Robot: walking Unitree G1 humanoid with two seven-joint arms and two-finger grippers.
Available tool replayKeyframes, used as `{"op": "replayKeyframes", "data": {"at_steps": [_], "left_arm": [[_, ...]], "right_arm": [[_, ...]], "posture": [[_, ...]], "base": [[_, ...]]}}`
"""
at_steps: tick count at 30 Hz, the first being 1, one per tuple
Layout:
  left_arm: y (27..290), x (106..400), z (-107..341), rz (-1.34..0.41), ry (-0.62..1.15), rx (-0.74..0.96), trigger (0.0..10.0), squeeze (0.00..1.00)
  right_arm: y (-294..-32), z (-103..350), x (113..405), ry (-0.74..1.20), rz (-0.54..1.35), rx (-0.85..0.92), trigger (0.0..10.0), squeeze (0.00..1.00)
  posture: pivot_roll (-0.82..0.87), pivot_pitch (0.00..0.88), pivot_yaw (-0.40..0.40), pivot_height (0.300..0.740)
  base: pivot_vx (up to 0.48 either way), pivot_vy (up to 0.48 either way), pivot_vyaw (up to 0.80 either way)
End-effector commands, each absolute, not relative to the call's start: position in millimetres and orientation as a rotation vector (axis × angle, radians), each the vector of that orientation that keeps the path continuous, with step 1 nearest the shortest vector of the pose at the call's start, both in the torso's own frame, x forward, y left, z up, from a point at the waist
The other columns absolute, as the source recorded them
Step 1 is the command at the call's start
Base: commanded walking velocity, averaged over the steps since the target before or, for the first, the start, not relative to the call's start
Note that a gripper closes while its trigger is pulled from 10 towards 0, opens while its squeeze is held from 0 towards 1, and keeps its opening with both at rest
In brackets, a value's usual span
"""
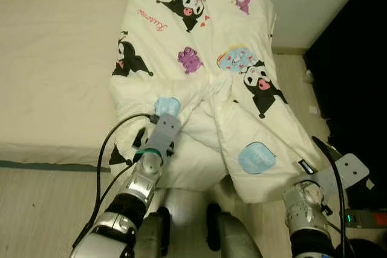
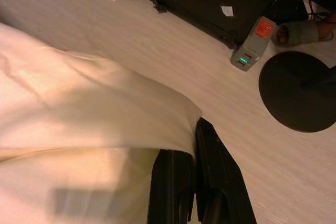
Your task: Clean up the room
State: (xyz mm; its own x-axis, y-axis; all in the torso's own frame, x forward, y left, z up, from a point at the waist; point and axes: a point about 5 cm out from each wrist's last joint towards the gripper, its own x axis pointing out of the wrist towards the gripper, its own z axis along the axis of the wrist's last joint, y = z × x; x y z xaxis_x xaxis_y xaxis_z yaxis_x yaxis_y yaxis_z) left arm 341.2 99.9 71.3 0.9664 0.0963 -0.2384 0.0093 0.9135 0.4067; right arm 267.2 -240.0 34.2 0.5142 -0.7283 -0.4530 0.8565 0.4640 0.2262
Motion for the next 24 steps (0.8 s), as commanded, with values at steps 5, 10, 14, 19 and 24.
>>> {"op": "replayKeyframes", "data": {"at_steps": [5,10,14,19,24], "left_arm": [[100.7,336.7,59.3,0.056,0.296,0.400,0.0,0.00],[100.4,334.4,55.2,0.043,0.302,0.402,0.0,0.00],[101.3,332.3,51.8,0.036,0.311,0.410,0.0,0.00],[103.9,331.5,49.7,0.040,0.304,0.413,0.0,0.00],[111.3,332.2,49.5,0.057,0.293,0.412,0.0,0.00]], "right_arm": [[-244.5,26.6,256.8,0.344,-1.022,0.448,0.0,0.00],[-244.4,26.2,256.2,0.347,-1.021,0.449,0.0,0.00],[-244.2,25.6,255.8,0.350,-1.020,0.450,0.0,0.00],[-242.8,25.4,256.4,0.353,-1.016,0.454,0.0,0.00],[-241.4,25.3,257.9,0.356,-1.004,0.455,0.0,0.00]], "posture": [[-0.11,0.297,0.018,0.740],[-0.11,0.298,0.019,0.740],[-0.10,0.297,0.021,0.740],[-0.10,0.293,0.022,0.740],[-0.09,0.284,0.020,0.740]], "base": [[0.000,0.000,0.00],[0.000,0.000,0.00],[0.000,0.000,0.00],[0.000,0.000,0.00],[0.000,0.000,0.00]]}}
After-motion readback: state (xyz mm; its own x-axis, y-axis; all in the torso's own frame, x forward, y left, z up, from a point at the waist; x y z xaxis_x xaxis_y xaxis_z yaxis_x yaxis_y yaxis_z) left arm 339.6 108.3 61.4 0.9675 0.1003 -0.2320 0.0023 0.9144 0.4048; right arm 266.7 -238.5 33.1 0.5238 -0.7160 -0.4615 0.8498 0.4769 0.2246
